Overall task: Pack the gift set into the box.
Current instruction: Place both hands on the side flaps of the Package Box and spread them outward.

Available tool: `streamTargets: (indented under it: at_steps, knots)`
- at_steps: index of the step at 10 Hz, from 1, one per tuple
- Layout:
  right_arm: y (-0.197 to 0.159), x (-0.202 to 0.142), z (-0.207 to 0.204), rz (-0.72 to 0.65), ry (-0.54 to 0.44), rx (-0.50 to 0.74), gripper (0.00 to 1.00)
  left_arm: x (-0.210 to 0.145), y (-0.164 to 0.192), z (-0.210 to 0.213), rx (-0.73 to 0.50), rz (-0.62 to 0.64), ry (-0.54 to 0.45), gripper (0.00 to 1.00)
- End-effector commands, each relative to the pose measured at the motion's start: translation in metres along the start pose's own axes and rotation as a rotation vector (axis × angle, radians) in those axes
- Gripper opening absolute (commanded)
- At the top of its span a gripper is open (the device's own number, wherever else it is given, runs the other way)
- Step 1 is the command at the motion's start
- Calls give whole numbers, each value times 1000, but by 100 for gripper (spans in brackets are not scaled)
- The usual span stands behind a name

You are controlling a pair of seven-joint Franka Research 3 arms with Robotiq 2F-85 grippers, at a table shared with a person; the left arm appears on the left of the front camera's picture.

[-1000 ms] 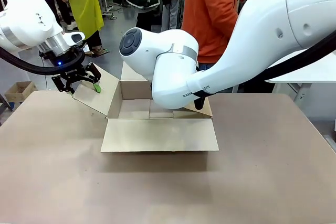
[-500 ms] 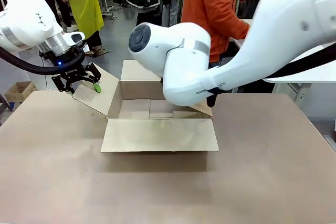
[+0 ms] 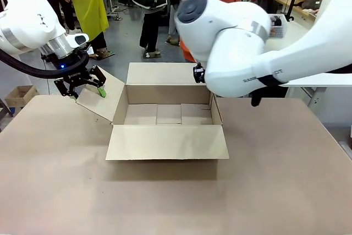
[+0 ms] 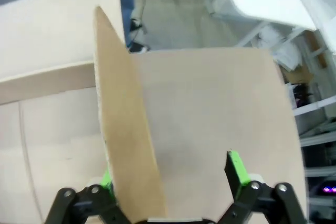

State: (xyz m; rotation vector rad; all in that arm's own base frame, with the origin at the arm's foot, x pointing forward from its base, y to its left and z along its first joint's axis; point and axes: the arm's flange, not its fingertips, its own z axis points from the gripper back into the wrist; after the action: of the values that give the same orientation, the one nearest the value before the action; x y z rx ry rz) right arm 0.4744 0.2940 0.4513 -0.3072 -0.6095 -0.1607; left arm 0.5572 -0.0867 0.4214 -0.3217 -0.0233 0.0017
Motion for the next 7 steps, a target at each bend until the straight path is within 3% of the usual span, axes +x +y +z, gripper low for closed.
streamTargets:
  at_steps: [1, 5, 7]
  knots:
    - [-49, -12, -14, -28, 66, 198, 100, -2, -1, 2, 12, 10, -1, 100]
    - [-141, -29, -30, -233, 84, 367, 100, -2, -1, 2, 12, 10, -1, 100]
    - [-165, -37, -54, -303, 110, 468, 100, -2, -1, 2, 12, 10, -1, 100]
